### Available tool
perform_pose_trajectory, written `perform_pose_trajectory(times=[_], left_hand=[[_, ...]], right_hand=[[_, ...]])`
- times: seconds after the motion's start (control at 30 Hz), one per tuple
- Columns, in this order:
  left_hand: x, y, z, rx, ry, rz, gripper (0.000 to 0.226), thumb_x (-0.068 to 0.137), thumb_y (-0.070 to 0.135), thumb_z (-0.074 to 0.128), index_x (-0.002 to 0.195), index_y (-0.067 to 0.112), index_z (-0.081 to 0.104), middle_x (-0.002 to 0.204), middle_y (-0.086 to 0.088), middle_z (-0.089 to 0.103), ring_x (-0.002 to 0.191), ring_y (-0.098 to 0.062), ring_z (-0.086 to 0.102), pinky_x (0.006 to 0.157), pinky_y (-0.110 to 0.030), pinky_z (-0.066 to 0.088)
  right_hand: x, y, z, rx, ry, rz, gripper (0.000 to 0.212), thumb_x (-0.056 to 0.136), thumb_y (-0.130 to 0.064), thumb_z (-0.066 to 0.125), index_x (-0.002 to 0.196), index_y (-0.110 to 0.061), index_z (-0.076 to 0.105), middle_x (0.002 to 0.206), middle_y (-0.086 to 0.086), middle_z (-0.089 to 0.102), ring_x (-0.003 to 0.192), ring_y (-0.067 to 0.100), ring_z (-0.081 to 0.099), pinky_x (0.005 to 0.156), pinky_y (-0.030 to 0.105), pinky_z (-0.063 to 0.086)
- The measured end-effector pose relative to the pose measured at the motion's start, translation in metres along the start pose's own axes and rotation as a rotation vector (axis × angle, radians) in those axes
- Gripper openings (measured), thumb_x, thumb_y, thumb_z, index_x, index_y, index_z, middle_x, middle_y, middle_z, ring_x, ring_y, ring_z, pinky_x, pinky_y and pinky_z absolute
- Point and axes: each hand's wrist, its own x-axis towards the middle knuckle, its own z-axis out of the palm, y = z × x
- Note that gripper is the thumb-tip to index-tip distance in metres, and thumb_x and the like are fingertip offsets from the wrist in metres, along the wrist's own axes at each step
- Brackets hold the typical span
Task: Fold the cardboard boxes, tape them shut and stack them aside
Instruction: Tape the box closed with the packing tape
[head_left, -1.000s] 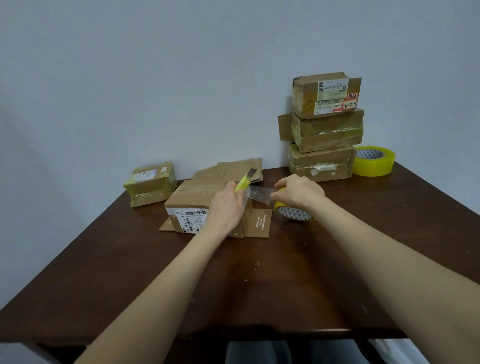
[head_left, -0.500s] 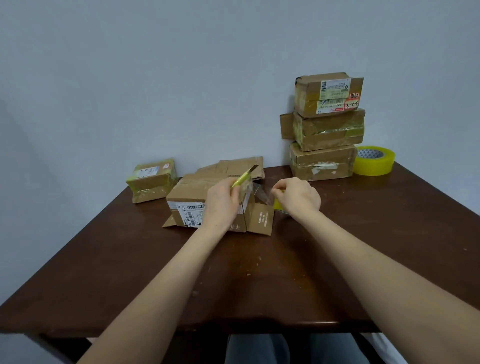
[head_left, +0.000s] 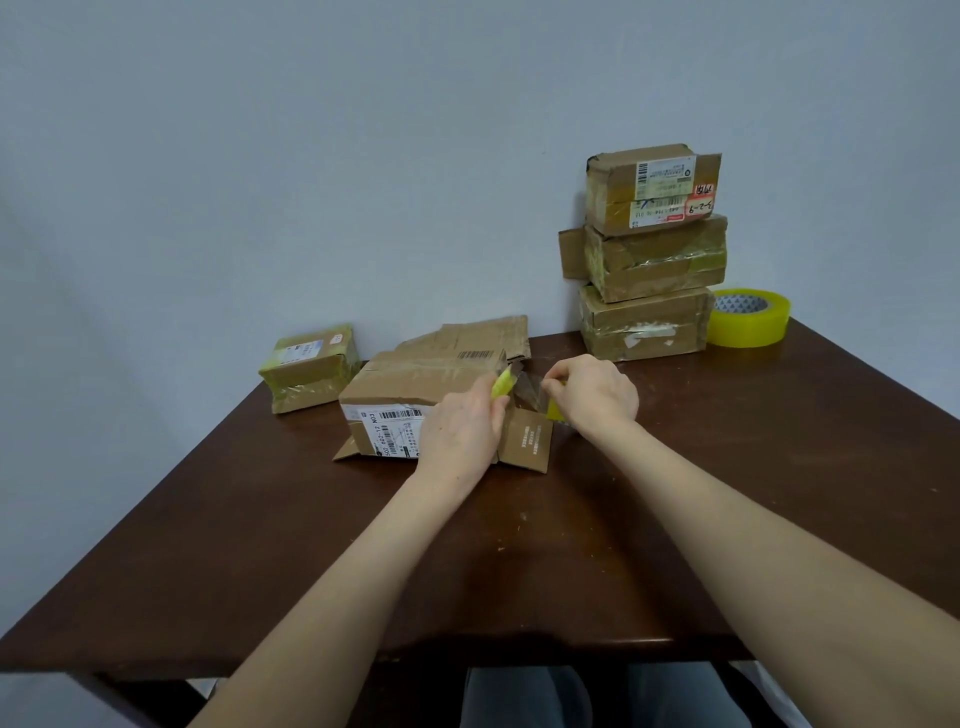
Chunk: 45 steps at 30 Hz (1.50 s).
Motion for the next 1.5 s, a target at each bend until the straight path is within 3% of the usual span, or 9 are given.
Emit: perform_pose_trajectory(times=[0.37, 0.5, 0.73, 1.0, 1.17, 1.5], left_hand=[[0.003, 0.0, 0.009, 0.031, -0.062, -0.017, 0.037, 0.1, 0.035, 0.04, 0.135, 0.025, 0.046, 0.093, -0.01, 0.069, 0.087, -0.032, 0.063, 0.063, -0.036, 0.043], [0.003, 0.003, 0.01, 0.05, -0.061, -0.028, 0.037, 0.101, 0.035, 0.037, 0.135, 0.024, 0.044, 0.096, -0.009, 0.069, 0.089, -0.031, 0.062, 0.06, -0.032, 0.037], [0.008, 0.006, 0.012, 0.065, -0.078, -0.042, 0.035, 0.101, 0.036, 0.037, 0.132, 0.023, 0.046, 0.095, -0.009, 0.068, 0.088, -0.031, 0.062, 0.061, -0.034, 0.04], [0.006, 0.011, 0.002, 0.044, -0.024, -0.094, 0.025, 0.1, 0.031, 0.039, 0.115, 0.013, 0.05, 0.084, -0.008, 0.064, 0.077, -0.029, 0.062, 0.057, -0.033, 0.037], [0.013, 0.017, -0.006, 0.028, 0.03, -0.105, 0.022, 0.099, 0.026, 0.041, 0.114, 0.012, 0.051, 0.08, -0.005, 0.059, 0.067, -0.02, 0.048, 0.059, -0.032, 0.034], [0.022, 0.015, 0.006, 0.212, -0.061, -0.059, 0.024, 0.098, 0.026, 0.037, 0.115, 0.014, 0.049, 0.085, -0.009, 0.065, 0.074, -0.03, 0.057, 0.059, -0.034, 0.035]], right_hand=[[0.003, 0.002, -0.001, 0.003, 0.0, -0.009, 0.021, 0.095, -0.038, 0.052, 0.104, -0.036, 0.07, 0.105, 0.002, 0.07, 0.1, 0.026, 0.063, 0.082, 0.035, 0.048], [0.004, 0.002, 0.001, -0.001, 0.004, -0.012, 0.021, 0.094, -0.037, 0.052, 0.103, -0.036, 0.071, 0.105, 0.001, 0.07, 0.099, 0.026, 0.063, 0.083, 0.036, 0.049], [0.007, 0.002, 0.002, 0.002, 0.004, -0.01, 0.021, 0.094, -0.036, 0.052, 0.102, -0.036, 0.071, 0.103, 0.001, 0.07, 0.097, 0.026, 0.063, 0.083, 0.037, 0.051], [0.009, 0.006, 0.001, 0.018, 0.017, -0.015, 0.02, 0.094, -0.036, 0.053, 0.101, -0.035, 0.072, 0.103, 0.0, 0.07, 0.097, 0.025, 0.064, 0.079, 0.034, 0.05], [0.009, 0.006, 0.002, 0.015, 0.015, -0.024, 0.02, 0.094, -0.034, 0.053, 0.099, -0.035, 0.072, 0.1, 0.0, 0.071, 0.094, 0.025, 0.064, 0.076, 0.033, 0.048], [0.011, 0.008, 0.001, 0.033, 0.013, -0.025, 0.021, 0.093, -0.036, 0.053, 0.1, -0.035, 0.072, 0.104, 0.002, 0.071, 0.098, 0.027, 0.063, 0.079, 0.035, 0.05]])
